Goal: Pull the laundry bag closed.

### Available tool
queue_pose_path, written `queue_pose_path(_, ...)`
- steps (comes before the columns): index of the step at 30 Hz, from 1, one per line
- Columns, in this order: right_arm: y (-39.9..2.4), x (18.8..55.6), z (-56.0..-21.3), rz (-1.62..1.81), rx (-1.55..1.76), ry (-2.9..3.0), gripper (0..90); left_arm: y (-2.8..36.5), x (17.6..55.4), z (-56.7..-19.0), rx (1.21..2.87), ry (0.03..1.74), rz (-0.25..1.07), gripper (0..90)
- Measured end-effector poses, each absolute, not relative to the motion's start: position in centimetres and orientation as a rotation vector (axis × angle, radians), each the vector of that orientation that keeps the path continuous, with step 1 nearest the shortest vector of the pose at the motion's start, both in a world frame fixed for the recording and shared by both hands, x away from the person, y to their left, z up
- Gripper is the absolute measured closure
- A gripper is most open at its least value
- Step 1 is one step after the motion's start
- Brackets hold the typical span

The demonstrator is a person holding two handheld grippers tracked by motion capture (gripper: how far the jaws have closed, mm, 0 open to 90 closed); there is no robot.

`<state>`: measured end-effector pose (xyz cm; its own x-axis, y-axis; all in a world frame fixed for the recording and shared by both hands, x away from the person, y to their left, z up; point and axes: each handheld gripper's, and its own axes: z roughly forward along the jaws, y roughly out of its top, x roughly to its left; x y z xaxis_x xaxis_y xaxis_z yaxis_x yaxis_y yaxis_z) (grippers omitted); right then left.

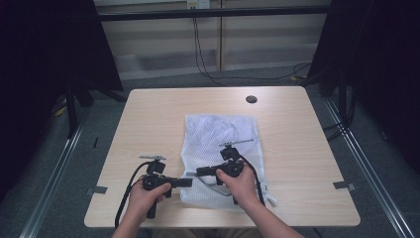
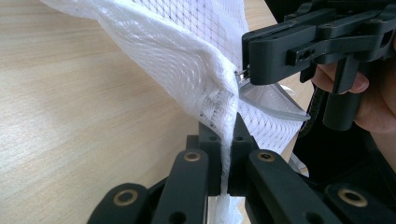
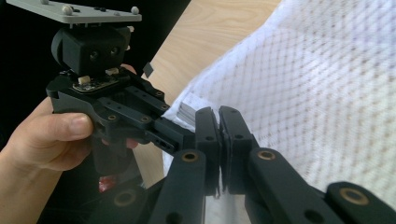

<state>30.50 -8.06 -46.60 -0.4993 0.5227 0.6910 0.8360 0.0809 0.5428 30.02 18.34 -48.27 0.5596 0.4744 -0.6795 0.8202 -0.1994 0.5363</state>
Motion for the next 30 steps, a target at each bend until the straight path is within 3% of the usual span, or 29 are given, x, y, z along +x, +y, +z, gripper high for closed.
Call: queue_pose_path(30, -9.7, 30.1, -46.7, -1.391, -1.391, -2.03, 87.1, 18.6, 30.4, -48.0, 1.838, 1.055, -0.464, 88.3)
